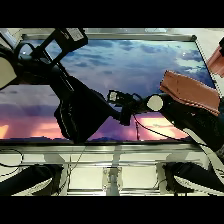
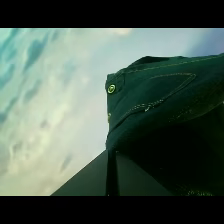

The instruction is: Fold the clothes and pants, and hang the long-sleeved shirts on hangers.

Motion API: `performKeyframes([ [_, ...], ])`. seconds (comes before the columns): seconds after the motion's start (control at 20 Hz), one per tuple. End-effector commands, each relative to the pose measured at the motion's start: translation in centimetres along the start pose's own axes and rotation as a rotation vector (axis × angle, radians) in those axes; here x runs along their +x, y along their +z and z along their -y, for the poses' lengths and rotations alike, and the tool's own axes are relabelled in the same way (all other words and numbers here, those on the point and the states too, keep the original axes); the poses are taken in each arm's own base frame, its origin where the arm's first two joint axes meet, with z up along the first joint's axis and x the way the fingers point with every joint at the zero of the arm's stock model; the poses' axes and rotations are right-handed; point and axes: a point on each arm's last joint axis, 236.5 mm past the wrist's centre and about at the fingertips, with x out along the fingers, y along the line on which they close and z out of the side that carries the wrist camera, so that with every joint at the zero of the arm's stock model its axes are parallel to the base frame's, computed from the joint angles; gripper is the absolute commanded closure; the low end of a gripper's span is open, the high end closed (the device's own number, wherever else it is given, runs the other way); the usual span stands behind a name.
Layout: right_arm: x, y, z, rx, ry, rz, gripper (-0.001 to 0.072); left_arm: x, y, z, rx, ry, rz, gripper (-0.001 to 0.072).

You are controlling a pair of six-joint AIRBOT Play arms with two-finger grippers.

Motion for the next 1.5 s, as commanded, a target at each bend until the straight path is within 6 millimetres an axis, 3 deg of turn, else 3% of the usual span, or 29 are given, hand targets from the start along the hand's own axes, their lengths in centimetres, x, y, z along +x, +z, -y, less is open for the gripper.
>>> performKeyframes([
  [0.0,2.1,-1.4,-0.2,0.046,0.038,-0.039,0.0168,0.0,0.0,-0.1,-0.001,0.001,0.0,0.0682],
  [0.15,4.9,-2.7,1.2,0.104,0.01,-0.058,0.0168,0.0,0.0,0.0,-0.001,0.001,0.0,0.0682],
  [0.35,7.3,-3.9,1.4,0.17,0.024,-0.073,0.0181,0.1,0.0,0.0,0.0,0.0,-0.001,0.0682],
  [0.45,7.9,-4.5,1.4,0.211,0.026,-0.086,0.0457,0.1,0.0,0.0,-0.001,0.0,-0.001,0.0681],
  [0.5,7.7,-4.4,1.7,0.264,0.012,-0.084,0.0678,0.1,0.0,0.0,0.0,0.0,-0.001,0.0682],
  [0.6,6.4,-3.5,2.4,0.322,-0.027,-0.068,0.0698,0.0,-0.3,-0.7,0.0,0.027,-0.014,0.0681],
  [0.7,2.5,-1.6,4.7,0.29,-0.138,-0.041,0.0699,-0.1,-0.9,-1.8,-0.005,0.077,-0.037,0.0682],
  [0.8,-3.7,0.8,6.6,0.274,-0.236,-0.002,0.0699,-0.3,-1.1,-1.9,-0.029,0.081,-0.041,0.0682],
  [0.9,-10.8,3.0,6.6,0.278,-0.286,0.043,0.07,-0.5,-0.9,-1.2,-0.053,0.05,-0.025,0.0681],
  [1.0,-16.4,3.7,5.5,0.269,-0.323,0.059,0.0701,-0.7,-0.4,-0.5,-0.057,0.022,0.002,0.0682],
  [1.1,-20.1,3.0,4.0,0.295,-0.347,0.036,0.0701,-1.3,0.1,0.4,-0.065,-0.017,0.032,0.0682],
  [1.45,-28.4,4.0,-1.8,0.28,-0.32,0.029,0.0702,-6.1,1.6,3.6,-0.153,-0.159,0.199,0.0682],
])
